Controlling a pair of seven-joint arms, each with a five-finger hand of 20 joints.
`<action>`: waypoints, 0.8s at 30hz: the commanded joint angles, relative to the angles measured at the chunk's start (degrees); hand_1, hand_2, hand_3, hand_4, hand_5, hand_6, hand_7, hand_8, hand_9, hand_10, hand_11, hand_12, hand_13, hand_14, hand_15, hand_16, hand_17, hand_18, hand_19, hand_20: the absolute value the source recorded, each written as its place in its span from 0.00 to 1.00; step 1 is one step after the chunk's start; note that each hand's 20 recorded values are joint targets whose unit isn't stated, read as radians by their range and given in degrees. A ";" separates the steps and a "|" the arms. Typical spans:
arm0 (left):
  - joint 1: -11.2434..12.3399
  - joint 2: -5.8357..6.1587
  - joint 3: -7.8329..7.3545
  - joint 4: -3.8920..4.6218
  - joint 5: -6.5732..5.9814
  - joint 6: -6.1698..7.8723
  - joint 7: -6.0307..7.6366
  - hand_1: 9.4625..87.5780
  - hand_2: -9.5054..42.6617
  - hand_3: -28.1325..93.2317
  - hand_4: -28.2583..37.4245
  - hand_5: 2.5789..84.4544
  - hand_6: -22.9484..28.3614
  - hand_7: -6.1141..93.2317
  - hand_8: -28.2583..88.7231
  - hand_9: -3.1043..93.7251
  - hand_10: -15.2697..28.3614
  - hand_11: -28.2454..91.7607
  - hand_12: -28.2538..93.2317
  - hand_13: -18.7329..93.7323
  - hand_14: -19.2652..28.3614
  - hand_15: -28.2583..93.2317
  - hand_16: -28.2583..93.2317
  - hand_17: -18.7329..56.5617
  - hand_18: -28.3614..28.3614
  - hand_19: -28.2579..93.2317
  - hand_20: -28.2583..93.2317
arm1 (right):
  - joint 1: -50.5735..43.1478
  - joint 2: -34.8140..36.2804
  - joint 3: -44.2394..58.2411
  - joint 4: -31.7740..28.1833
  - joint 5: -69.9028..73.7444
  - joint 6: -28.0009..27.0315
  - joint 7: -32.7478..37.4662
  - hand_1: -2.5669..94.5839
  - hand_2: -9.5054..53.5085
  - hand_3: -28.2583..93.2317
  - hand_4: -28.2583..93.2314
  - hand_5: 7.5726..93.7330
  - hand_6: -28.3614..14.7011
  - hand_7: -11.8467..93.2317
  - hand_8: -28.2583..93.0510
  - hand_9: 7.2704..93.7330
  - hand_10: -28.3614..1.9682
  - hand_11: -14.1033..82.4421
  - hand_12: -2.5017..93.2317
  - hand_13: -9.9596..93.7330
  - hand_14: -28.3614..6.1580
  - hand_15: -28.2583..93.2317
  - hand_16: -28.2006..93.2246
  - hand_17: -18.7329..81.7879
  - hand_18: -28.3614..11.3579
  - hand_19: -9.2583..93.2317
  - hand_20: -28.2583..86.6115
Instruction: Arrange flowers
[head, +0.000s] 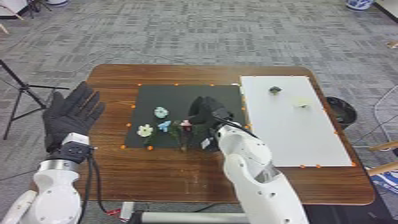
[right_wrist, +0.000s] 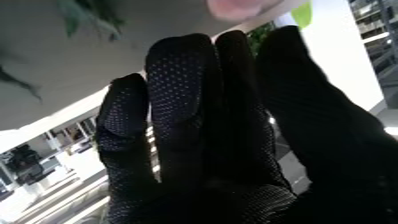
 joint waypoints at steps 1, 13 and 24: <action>0.22 -1.00 -0.03 -0.38 1.39 -1.04 0.24 0.21 0.46 0.78 0.00 0.50 0.61 0.16 0.17 0.35 0.65 0.37 0.30 0.38 0.67 0.37 0.20 0.16 0.75 0.51 0.30 | 4.56 7.29 7.00 0.84 2.61 5.42 4.53 0.47 0.02 0.87 0.04 0.63 0.63 0.29 0.13 0.62 0.53 0.27 0.18 0.76 0.59 0.73 0.46 0.57 0.21 0.88 0.57; 0.37 -0.05 0.73 -1.27 2.91 -0.58 0.50 0.20 0.49 0.76 0.00 0.49 0.61 0.13 0.17 0.35 0.65 0.36 0.29 0.37 0.64 0.35 0.20 0.16 0.74 0.50 0.29 | 4.59 17.53 19.29 3.40 -1.33 -2.24 10.85 0.46 0.00 0.82 0.00 0.42 0.55 0.22 0.15 0.40 0.49 0.23 0.14 0.71 0.54 0.80 0.44 0.54 0.18 0.89 0.56; 0.83 -0.26 0.66 -1.52 2.58 -0.66 0.73 0.22 0.47 0.74 0.00 0.49 0.61 0.13 0.17 0.35 0.66 0.36 0.29 0.38 0.66 0.35 0.20 0.16 0.74 0.50 0.29 | 6.46 17.06 19.26 7.33 -10.83 -7.40 8.46 0.61 0.00 0.70 0.00 0.39 0.53 0.20 0.15 0.36 0.54 0.23 0.12 0.70 0.58 0.83 0.44 0.54 0.21 0.88 0.57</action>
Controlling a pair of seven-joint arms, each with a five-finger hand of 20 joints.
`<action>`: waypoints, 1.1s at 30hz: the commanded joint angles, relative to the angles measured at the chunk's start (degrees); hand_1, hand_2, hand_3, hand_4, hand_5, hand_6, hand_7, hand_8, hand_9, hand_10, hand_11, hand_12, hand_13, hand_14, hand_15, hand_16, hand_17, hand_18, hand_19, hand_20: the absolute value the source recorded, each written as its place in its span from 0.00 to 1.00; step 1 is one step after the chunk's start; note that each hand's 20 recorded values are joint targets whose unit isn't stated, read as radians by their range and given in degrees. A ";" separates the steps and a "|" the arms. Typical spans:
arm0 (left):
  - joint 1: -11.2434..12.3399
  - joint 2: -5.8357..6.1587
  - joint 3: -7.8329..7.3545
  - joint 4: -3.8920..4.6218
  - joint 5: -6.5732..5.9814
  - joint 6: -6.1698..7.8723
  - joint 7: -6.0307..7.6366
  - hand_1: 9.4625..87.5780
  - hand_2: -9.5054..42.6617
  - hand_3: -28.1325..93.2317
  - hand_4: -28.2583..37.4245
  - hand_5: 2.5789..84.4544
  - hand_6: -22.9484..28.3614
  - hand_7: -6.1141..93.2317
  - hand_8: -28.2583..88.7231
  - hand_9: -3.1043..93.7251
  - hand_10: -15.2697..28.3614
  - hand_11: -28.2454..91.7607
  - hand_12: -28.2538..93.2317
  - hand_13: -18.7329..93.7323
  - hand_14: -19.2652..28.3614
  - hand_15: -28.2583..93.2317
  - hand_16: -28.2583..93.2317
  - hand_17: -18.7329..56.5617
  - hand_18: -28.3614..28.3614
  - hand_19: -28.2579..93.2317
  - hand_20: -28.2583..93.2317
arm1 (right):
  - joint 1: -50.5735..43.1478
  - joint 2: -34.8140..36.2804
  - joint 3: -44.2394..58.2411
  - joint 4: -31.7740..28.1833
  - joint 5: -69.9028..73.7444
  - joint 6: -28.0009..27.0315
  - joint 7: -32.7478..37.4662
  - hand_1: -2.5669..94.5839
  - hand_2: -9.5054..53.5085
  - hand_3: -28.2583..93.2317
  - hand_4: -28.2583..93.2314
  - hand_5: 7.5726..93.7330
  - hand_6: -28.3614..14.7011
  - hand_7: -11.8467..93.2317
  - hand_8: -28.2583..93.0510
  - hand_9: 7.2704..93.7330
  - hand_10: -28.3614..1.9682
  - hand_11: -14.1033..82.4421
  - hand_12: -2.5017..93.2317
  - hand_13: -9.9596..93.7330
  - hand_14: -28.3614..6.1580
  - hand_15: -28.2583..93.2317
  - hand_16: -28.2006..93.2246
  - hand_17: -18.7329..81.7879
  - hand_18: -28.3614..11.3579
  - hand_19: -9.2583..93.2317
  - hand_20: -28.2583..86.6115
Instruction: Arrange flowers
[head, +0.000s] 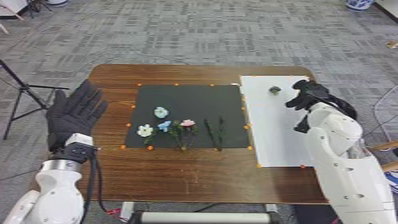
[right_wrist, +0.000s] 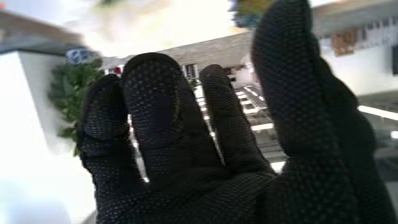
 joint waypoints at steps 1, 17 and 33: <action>0.68 -0.10 -0.05 -0.67 0.11 -0.20 0.32 0.22 0.47 0.74 0.00 0.49 0.60 0.13 0.17 0.35 0.65 0.36 0.29 0.38 0.66 0.35 0.20 0.16 0.74 0.50 0.29 | 2.26 -0.89 -1.62 4.04 -5.99 -1.18 -1.23 0.61 0.00 0.70 0.00 0.39 0.53 0.20 0.15 0.36 0.54 0.23 0.12 0.70 0.59 0.83 0.44 0.54 0.21 0.88 0.57; 0.65 0.03 0.23 -0.88 0.69 -0.39 -0.57 0.20 0.47 0.77 0.00 0.49 0.61 0.14 0.17 0.35 0.66 0.36 0.29 0.38 0.67 0.36 0.20 0.16 0.74 0.50 0.29 | 1.81 -0.86 -1.93 5.79 -3.13 -4.60 4.42 0.54 0.00 0.85 0.00 0.48 0.54 0.23 0.14 0.49 0.47 0.26 0.15 0.72 0.58 0.79 0.46 0.55 0.18 0.89 0.56; 0.88 0.08 -0.04 -0.83 0.64 -0.79 -0.57 0.21 0.46 0.78 0.00 0.49 0.61 0.14 0.17 0.35 0.66 0.36 0.29 0.37 0.68 0.37 0.21 0.17 0.74 0.50 0.29 | -0.18 -0.11 -2.86 4.82 -3.12 7.36 3.29 0.71 0.00 0.80 0.00 0.71 0.64 0.39 0.23 0.82 0.68 0.31 0.51 0.83 0.79 0.54 0.62 0.62 0.38 0.88 0.44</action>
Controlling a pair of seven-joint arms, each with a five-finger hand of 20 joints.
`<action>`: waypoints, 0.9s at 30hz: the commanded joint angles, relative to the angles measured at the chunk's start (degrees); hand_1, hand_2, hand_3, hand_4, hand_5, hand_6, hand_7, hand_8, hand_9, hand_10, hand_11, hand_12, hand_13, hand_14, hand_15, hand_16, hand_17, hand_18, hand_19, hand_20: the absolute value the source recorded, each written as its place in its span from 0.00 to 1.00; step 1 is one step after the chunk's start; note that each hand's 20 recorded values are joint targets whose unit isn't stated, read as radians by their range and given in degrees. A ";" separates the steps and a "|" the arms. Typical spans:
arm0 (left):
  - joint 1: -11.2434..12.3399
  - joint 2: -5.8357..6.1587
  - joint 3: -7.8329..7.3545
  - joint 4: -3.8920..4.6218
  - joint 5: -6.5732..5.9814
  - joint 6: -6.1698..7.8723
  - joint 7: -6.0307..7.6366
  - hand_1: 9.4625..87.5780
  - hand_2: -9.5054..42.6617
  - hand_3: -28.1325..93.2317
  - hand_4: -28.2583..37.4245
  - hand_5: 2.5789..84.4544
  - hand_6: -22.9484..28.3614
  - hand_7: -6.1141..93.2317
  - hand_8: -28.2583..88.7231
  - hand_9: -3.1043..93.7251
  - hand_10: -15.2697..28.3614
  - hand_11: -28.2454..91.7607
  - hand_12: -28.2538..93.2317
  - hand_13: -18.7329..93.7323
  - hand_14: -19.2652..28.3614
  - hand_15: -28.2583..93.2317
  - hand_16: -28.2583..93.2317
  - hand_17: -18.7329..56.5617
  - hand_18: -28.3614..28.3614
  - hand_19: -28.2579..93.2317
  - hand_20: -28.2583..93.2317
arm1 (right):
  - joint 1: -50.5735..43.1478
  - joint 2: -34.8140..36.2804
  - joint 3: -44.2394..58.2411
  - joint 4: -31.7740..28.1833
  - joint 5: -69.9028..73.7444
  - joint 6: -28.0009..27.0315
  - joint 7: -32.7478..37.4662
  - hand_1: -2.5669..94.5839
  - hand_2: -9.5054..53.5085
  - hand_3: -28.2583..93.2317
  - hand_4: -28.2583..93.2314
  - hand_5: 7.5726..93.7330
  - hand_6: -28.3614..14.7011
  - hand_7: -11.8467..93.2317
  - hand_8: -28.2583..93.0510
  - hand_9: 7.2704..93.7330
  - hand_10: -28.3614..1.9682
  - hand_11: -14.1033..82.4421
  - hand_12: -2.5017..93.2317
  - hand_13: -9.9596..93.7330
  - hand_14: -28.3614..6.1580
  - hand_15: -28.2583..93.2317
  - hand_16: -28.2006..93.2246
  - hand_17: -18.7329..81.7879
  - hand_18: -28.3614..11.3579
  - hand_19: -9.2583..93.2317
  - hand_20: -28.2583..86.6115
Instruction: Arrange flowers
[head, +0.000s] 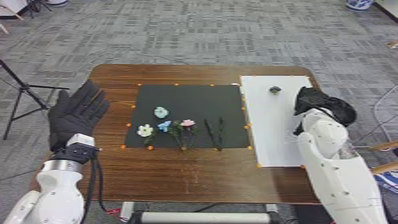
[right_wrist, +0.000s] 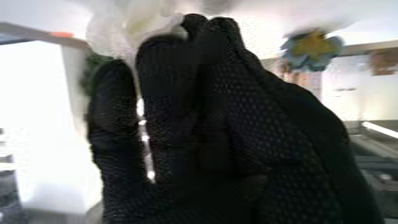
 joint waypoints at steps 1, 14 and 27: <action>0.81 -0.08 -0.27 -0.49 0.02 -0.51 0.10 0.21 0.46 0.78 0.00 0.49 0.61 0.14 0.17 0.35 0.66 0.36 0.29 0.37 0.68 0.37 0.21 0.17 0.74 0.50 0.29 | -1.18 1.08 -0.51 -2.10 1.47 2.10 -0.81 0.71 0.00 0.80 0.00 0.71 0.64 0.39 0.23 0.82 0.68 0.30 0.51 0.83 0.79 0.53 0.63 0.62 0.38 0.88 0.43; 0.87 -0.49 -0.51 -0.36 -0.01 -0.57 -0.05 0.21 0.46 0.78 0.00 0.49 0.61 0.14 0.17 0.35 0.66 0.36 0.29 0.37 0.68 0.37 0.21 0.16 0.74 0.50 0.29 | -4.28 4.53 -1.73 -13.75 9.33 7.15 -1.87 0.71 0.00 0.81 0.00 0.74 0.62 0.42 0.25 0.83 0.68 0.31 0.53 0.85 0.78 0.51 0.67 0.63 0.40 0.90 0.41; 1.20 -1.22 -1.08 -0.45 0.24 -0.06 -0.46 0.21 0.45 0.78 0.00 0.49 0.61 0.14 0.17 0.35 0.65 0.37 0.29 0.37 0.68 0.37 0.21 0.16 0.74 0.51 0.29 | -1.49 -1.46 -10.01 -19.95 25.54 -0.27 -2.96 0.71 0.00 0.81 0.01 0.74 0.62 0.42 0.25 0.83 0.68 0.31 0.54 0.85 0.78 0.50 0.67 0.63 0.39 0.91 0.40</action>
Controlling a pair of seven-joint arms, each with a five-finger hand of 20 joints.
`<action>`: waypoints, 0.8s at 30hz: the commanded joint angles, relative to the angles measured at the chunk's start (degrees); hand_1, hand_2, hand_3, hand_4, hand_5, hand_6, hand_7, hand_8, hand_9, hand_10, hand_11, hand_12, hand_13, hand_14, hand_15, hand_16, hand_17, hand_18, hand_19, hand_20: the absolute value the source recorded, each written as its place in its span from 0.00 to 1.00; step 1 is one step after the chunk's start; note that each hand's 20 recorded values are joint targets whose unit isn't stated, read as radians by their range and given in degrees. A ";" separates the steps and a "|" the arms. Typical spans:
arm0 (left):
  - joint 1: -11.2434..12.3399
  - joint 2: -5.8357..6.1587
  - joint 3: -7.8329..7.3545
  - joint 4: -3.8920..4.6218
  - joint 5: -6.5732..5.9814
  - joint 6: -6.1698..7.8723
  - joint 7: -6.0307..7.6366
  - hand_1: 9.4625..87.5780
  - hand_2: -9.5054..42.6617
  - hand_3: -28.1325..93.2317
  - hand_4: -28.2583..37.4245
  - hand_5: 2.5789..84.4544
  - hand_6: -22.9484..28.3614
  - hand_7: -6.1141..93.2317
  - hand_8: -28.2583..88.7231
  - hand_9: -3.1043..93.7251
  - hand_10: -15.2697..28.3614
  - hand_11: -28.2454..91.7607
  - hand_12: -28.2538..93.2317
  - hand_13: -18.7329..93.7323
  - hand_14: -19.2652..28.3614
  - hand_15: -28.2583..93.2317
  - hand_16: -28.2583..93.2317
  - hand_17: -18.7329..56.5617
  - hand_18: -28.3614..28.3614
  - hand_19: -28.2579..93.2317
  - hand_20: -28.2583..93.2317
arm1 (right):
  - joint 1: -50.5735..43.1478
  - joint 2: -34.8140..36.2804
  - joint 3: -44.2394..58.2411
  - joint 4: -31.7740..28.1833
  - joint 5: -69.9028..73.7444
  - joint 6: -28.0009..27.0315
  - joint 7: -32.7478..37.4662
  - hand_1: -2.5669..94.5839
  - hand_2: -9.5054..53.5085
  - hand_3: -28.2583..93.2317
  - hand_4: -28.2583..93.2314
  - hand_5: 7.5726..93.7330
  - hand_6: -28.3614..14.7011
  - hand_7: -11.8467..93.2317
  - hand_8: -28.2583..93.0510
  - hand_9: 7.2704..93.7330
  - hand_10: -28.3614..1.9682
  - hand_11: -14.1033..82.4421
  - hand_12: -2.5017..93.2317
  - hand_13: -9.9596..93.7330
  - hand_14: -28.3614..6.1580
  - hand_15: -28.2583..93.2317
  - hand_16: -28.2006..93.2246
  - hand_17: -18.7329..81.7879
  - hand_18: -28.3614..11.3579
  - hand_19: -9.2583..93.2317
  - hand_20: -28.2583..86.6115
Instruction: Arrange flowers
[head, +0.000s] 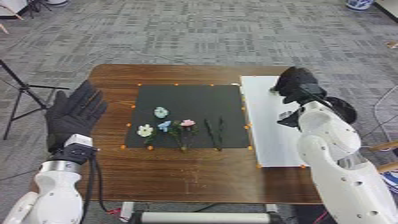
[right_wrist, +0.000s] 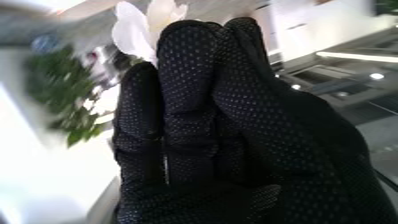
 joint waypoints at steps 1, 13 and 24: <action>0.68 -0.57 -0.23 -0.35 0.36 -0.08 -0.40 0.21 0.45 0.78 0.00 0.49 0.61 0.14 0.17 0.35 0.66 0.37 0.29 0.37 0.68 0.37 0.21 0.16 0.74 0.51 0.29 | 4.08 -7.27 -6.16 -0.71 7.70 -6.35 0.00 0.71 0.00 0.81 0.01 0.74 0.62 0.42 0.25 0.83 0.68 0.31 0.54 0.85 0.78 0.50 0.67 0.63 0.39 0.91 0.40; -0.33 -0.06 0.50 -0.03 0.72 -0.27 -0.74 0.21 0.45 0.78 0.00 0.49 0.61 0.14 0.17 0.35 0.66 0.37 0.29 0.37 0.68 0.37 0.21 0.16 0.74 0.51 0.29 | 9.36 -14.45 -11.85 2.53 16.59 -11.97 5.39 0.72 0.00 0.81 0.01 0.73 0.62 0.42 0.26 0.83 0.67 0.31 0.54 0.85 0.79 0.51 0.67 0.63 0.40 0.91 0.41; -0.43 0.39 0.25 0.13 0.73 -0.22 -0.51 0.21 0.45 0.78 0.00 0.49 0.61 0.14 0.17 0.35 0.66 0.37 0.29 0.37 0.68 0.37 0.21 0.16 0.74 0.51 0.29 | 11.91 -13.34 -14.32 6.94 14.57 -18.11 4.83 0.72 0.00 0.81 0.01 0.73 0.61 0.41 0.26 0.83 0.66 0.31 0.54 0.85 0.79 0.51 0.67 0.63 0.39 0.91 0.41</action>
